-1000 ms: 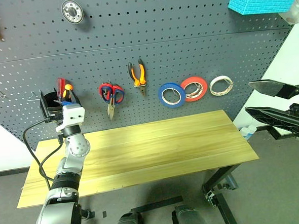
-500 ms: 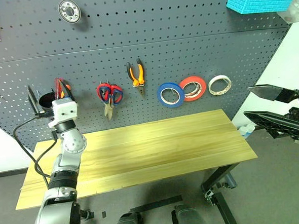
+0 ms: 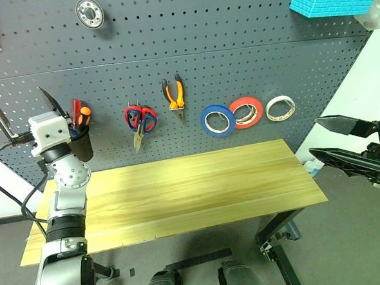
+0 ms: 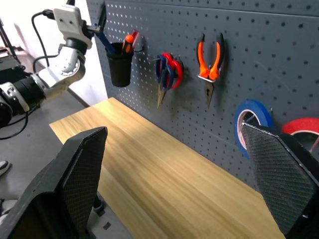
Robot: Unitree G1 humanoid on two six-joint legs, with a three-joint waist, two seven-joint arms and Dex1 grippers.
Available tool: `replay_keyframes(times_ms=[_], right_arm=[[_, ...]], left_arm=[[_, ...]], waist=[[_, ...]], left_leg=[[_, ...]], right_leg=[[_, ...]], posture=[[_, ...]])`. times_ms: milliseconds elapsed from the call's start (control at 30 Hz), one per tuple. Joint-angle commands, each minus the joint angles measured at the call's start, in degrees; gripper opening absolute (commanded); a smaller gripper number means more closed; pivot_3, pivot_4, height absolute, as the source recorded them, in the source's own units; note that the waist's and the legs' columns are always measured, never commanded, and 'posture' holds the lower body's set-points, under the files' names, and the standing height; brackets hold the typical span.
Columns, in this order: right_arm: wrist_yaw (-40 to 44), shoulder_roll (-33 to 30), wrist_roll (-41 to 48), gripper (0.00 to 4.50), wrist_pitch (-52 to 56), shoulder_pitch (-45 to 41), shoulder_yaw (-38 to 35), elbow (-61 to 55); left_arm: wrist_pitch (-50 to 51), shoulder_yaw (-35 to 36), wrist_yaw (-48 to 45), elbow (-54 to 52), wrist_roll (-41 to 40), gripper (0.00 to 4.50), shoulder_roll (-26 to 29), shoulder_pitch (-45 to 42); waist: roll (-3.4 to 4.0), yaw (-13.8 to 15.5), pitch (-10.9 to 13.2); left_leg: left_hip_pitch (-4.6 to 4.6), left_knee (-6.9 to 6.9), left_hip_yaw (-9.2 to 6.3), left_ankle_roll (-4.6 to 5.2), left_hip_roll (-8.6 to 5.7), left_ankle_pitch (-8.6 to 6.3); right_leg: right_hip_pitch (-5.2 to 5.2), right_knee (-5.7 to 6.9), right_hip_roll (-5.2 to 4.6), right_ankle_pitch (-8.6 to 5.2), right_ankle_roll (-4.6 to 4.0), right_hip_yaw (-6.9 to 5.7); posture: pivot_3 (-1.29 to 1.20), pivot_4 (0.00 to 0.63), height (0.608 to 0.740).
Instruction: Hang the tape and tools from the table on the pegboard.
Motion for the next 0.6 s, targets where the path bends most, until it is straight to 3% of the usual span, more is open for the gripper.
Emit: replay_keyframes(times_ms=[33,400,600], right_arm=[[0.52,-0.51,-0.2,4.5,-0.52,0.38,-2.4,-0.59],[0.23,-0.32,0.38,4.5,-0.55,0.7,-2.34,-0.89],[0.13,-0.24,0.59,4.5,-0.34,1.25,-2.75,-1.28]], left_arm=[[0.83,1.84,0.24,-1.77,-0.99,4.45,0.86,-1.77],[6.59,3.53,-1.01,-2.43,-2.7,4.45,0.86,-3.05],[9.85,5.13,-3.49,1.29,-5.86,4.45,3.48,-7.43]], waist=[[-0.03,-0.03,0.03],[-0.22,-0.04,0.52],[-0.46,0.02,1.02]], left_leg=[[0.0,0.0,0.0,0.0,0.0,0.0],[0.0,-0.01,0.0,0.0,0.02,-0.01],[-0.02,-0.01,0.0,0.0,0.02,-0.01]], right_leg=[[0.0,0.0,0.0,0.0,0.0,0.0],[-0.01,-0.01,0.0,0.0,0.0,0.0],[-0.04,-0.01,-0.01,0.0,0.0,0.0]], posture=[[-0.3,0.104,0.717],[-0.3,0.112,0.717],[-0.3,0.113,0.717]])
